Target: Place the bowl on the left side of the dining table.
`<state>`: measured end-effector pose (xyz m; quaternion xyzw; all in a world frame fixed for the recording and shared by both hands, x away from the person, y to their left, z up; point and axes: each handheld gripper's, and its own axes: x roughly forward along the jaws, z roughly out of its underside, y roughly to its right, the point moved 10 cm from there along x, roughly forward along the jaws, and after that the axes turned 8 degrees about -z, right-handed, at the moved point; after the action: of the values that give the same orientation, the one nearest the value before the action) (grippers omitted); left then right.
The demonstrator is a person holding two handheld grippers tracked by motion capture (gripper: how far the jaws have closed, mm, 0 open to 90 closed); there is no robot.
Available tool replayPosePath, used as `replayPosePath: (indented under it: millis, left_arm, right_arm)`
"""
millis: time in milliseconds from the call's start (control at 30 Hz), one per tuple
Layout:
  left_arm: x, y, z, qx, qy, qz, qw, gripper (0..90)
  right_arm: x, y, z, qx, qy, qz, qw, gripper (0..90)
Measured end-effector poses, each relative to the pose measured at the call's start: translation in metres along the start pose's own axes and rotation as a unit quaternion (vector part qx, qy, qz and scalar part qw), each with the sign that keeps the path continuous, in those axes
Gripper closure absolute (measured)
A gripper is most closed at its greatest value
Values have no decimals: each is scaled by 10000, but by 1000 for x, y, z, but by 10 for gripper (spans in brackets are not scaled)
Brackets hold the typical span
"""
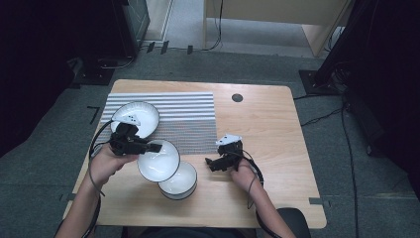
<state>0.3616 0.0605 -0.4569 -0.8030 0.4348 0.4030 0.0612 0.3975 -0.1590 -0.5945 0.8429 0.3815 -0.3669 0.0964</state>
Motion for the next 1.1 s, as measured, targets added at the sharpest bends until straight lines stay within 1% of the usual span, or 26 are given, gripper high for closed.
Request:
replayPosePath:
  millis: [100,267,700,967,1100]
  left_arm:
    - [-2,-3,1,-28,3,-40,10000,781]
    - [-4,-6,1,-95,8,-3,10000,777]
    - [-6,-14,4,-164,-16,-88,9998,777]
    - [-7,-21,7,-257,-22,-161,9995,777]
    - [-6,-25,8,-270,-29,-208,9994,777]
  right_arm:
    - [0,0,0,-1,0,-1,10000,0]
    - [0,0,0,-11,-3,0,10000,0]
    - [0,0,0,-9,-3,4,10000,0]
    - [0,0,0,-13,-6,4,10000,0]
    - [0,0,0,-7,-6,5,10000,0]
